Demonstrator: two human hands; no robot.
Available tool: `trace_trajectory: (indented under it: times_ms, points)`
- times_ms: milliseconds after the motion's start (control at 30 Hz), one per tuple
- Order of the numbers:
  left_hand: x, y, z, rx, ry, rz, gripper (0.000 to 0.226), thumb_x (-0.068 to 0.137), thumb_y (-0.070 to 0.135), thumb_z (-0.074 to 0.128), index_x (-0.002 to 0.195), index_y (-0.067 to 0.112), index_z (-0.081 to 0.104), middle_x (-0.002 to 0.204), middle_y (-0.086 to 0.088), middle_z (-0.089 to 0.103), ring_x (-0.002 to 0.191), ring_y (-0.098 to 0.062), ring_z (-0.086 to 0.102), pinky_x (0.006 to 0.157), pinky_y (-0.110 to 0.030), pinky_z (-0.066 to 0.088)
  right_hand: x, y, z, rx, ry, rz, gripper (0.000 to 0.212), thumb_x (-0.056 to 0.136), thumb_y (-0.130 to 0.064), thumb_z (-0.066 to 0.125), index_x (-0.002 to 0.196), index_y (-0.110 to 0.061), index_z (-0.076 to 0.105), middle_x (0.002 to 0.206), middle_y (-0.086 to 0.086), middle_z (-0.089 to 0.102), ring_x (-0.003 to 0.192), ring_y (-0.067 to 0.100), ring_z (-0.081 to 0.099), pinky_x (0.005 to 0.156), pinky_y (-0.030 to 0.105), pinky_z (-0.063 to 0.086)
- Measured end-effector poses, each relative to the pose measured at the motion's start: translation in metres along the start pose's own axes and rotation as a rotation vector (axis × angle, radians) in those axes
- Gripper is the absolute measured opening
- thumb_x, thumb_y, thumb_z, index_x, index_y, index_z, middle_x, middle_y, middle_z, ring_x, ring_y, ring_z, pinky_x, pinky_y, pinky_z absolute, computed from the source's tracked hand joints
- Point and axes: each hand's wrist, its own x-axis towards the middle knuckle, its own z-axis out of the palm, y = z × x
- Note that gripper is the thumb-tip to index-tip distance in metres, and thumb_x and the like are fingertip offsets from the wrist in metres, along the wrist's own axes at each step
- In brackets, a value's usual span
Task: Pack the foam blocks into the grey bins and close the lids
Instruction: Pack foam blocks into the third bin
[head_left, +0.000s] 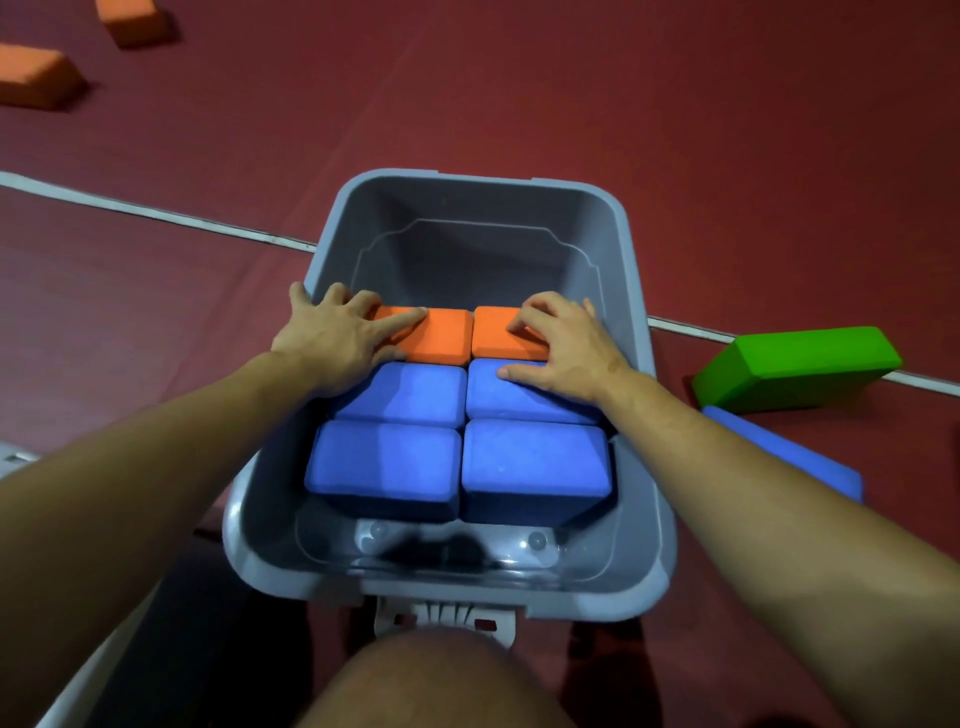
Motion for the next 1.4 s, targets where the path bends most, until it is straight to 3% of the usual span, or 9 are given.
trace_trajectory:
  times_ms: [333,600,667,733,833,967,1267,1400]
  points:
    - [0.002,0.001,0.001,-0.039,0.026,-0.032,0.056,0.091,0.069,0.002,0.145,0.059,-0.006,0.154,0.004,0.032,0.134,-0.026,0.035,0.099,-0.063,0.030,-0.001,-0.001,0.000,-0.016,0.014,-0.014,0.065,0.064,-0.078,0.052,0.108,-0.032,0.061,0.121,-0.006,0.051,0.106,0.023,0.054,0.101,0.046,0.036]
    - [0.004,0.000,0.005,-0.068,0.038,-0.042,0.057,0.091,0.072,0.006,0.146,0.060,-0.003,0.156,0.006,0.029,0.135,-0.027,0.033,0.100,-0.064,0.030,-0.001,-0.001,0.001,-0.047,0.010,-0.013,0.067,0.064,-0.080,0.049,0.109,-0.032,0.060,0.121,-0.007,0.050,0.107,0.023,0.054,0.102,0.051,0.035]
    - [0.003,-0.001,0.004,-0.124,0.077,-0.037,0.063,0.087,0.076,0.012,0.147,0.058,0.007,0.155,0.006,0.032,0.135,-0.028,0.034,0.100,-0.063,0.031,-0.001,0.000,0.002,-0.045,0.004,-0.013,0.065,0.065,-0.078,0.051,0.110,-0.032,0.060,0.122,-0.008,0.050,0.111,0.022,0.053,0.107,0.057,0.031]
    - [0.000,-0.004,-0.001,-0.270,0.158,-0.021,0.075,0.079,0.087,0.022,0.145,0.053,0.030,0.152,0.004,0.037,0.134,-0.029,0.035,0.100,-0.065,0.031,-0.002,0.002,0.003,-0.019,0.011,-0.007,0.061,0.068,-0.073,0.060,0.112,-0.032,0.061,0.123,-0.007,0.051,0.116,0.021,0.051,0.111,0.062,0.024]
    - [-0.012,-0.009,0.002,-0.310,0.222,0.116,0.096,0.059,0.101,0.031,0.134,0.045,0.053,0.144,0.002,0.047,0.130,-0.030,0.039,0.100,-0.072,0.026,-0.003,0.000,0.001,-0.019,0.033,-0.014,0.057,0.072,-0.065,0.070,0.117,-0.032,0.063,0.132,-0.004,0.052,0.131,0.024,0.044,0.113,0.065,0.018]
    - [-0.018,-0.008,0.009,-0.146,0.145,0.178,0.104,0.055,0.103,0.026,0.141,0.047,0.043,0.145,0.006,0.044,0.131,-0.028,0.038,0.102,-0.077,0.017,-0.008,-0.006,0.000,-0.004,0.008,-0.069,0.060,0.071,-0.061,0.072,0.121,-0.029,0.065,0.139,-0.001,0.053,0.138,0.026,0.039,0.115,0.061,0.020]
    - [-0.016,-0.006,0.006,-0.144,0.073,0.108,0.094,0.064,0.097,0.019,0.146,0.050,0.033,0.151,0.009,0.037,0.135,-0.025,0.033,0.107,-0.075,0.012,-0.009,-0.005,0.004,0.033,-0.020,-0.087,0.061,0.065,-0.065,0.068,0.112,-0.026,0.068,0.133,-0.001,0.054,0.133,0.026,0.044,0.110,0.059,0.028]
    - [-0.017,-0.004,0.002,-0.155,0.057,0.103,0.093,0.065,0.093,0.020,0.147,0.051,0.030,0.153,0.009,0.033,0.137,-0.025,0.031,0.108,-0.074,0.011,-0.010,-0.005,0.004,0.054,-0.022,-0.068,0.057,0.068,-0.059,0.077,0.113,-0.025,0.068,0.135,0.000,0.053,0.135,0.026,0.041,0.113,0.058,0.024]
